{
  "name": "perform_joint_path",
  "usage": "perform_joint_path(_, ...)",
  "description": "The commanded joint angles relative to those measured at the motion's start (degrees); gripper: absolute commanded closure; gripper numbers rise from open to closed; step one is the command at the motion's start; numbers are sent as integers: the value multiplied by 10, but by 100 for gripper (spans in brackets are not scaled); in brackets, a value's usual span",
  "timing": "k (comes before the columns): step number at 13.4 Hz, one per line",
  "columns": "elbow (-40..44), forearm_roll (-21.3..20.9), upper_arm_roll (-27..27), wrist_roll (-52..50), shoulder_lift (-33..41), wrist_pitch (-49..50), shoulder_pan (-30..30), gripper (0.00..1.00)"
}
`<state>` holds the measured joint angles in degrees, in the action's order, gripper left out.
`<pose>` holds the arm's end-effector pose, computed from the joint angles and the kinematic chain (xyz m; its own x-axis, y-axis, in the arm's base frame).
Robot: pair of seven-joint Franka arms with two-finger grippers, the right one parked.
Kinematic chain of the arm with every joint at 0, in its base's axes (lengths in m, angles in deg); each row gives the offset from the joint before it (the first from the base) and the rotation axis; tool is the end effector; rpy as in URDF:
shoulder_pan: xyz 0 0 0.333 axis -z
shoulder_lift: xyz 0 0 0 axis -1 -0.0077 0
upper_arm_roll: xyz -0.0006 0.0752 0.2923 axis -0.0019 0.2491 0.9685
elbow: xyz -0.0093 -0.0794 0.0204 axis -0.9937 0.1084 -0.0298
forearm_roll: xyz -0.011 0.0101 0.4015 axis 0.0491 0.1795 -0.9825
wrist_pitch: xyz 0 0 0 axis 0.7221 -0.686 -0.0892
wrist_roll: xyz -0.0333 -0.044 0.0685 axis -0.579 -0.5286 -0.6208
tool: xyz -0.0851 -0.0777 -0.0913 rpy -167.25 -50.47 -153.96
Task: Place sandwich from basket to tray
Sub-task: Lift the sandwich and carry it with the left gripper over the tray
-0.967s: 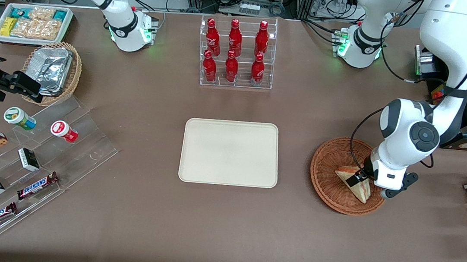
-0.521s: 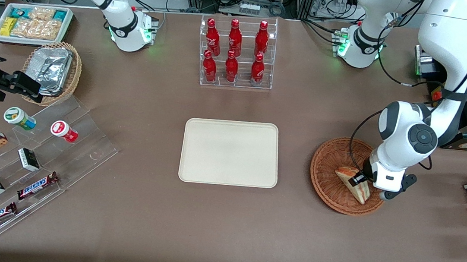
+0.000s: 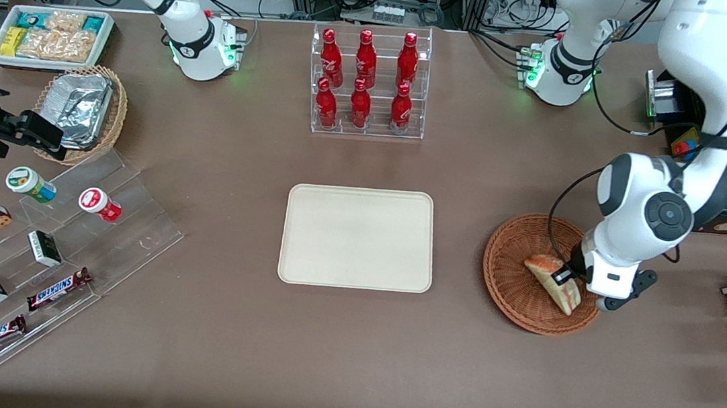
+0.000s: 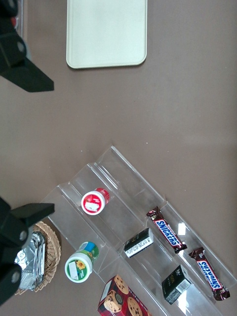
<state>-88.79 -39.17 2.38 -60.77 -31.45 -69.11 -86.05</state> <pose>0.5995 -0.0829 0.2558 0.8165 0.5771 -0.0128 0.5772 -0.8166 -0.0037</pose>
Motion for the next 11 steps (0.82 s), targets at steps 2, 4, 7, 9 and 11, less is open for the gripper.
perform_joint_path(2, 50, -14, -9, -11, 79, 171, 14, 100)
perform_joint_path(4, 78, -14, -9, -26, 89, 227, 43, 100)
perform_joint_path(7, 94, -28, -9, -34, 89, 243, 125, 100)
perform_joint_path(9, 109, -27, -9, -40, 82, 244, 176, 100)
perform_joint_path(11, 123, -27, -9, -68, 58, 237, 233, 100)
